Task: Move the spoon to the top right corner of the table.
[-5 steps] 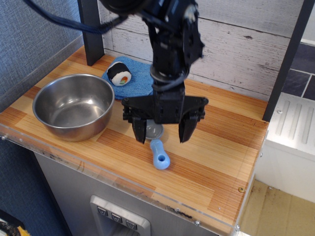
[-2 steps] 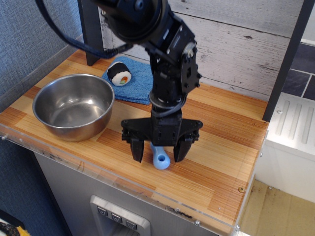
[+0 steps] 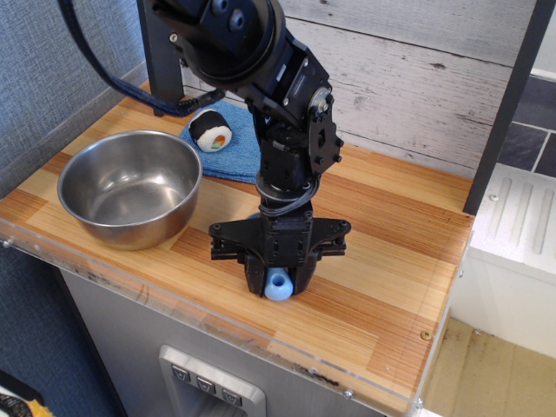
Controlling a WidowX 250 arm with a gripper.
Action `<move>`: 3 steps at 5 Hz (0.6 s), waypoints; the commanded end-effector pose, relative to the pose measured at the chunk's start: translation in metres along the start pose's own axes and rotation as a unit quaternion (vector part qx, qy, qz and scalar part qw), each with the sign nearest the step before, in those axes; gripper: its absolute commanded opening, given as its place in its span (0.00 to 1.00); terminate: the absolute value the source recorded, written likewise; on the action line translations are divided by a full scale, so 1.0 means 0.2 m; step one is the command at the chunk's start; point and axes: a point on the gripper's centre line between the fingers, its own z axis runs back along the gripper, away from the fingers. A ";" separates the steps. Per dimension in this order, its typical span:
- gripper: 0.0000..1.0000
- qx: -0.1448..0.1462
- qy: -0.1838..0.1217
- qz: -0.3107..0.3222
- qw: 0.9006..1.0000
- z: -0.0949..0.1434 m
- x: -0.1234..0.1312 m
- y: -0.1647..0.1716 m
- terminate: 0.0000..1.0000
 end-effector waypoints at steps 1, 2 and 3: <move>0.00 0.021 0.022 -0.015 0.999 0.07 -0.02 0.00 0.00; 0.00 0.041 0.029 -0.010 0.999 0.12 -0.04 0.00 0.00; 0.00 0.063 0.049 0.002 0.997 0.23 -0.08 0.05 0.00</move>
